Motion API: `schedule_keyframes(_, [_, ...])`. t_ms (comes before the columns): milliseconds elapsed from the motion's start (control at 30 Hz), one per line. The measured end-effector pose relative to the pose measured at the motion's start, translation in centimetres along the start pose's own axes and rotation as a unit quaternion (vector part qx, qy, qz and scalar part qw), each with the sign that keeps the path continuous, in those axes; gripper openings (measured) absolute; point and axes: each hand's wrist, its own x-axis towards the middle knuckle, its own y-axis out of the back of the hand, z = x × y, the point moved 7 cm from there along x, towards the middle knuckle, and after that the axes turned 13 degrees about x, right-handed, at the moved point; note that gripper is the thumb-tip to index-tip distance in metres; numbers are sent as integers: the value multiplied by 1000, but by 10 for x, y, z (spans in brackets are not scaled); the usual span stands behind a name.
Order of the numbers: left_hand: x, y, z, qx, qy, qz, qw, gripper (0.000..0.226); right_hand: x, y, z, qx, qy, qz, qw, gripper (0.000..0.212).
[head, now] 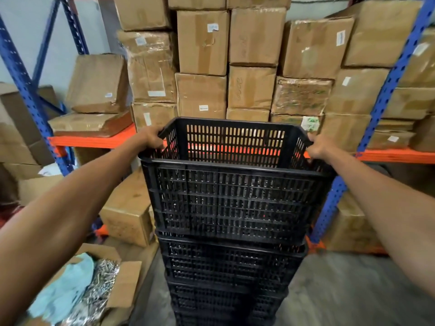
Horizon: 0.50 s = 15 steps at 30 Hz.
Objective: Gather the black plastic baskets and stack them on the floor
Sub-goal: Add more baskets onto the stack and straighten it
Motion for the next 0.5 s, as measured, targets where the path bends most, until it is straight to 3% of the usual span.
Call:
schedule_keyframes(167, [3,-12,3,24,-13,-15,1000,41,-5,-5,7,7,-8,4,1000,85])
schedule_keyframes(500, [7,-15,8,41,-15,-30,999,54,-14,-4,11,-17,-26,0,1000,90])
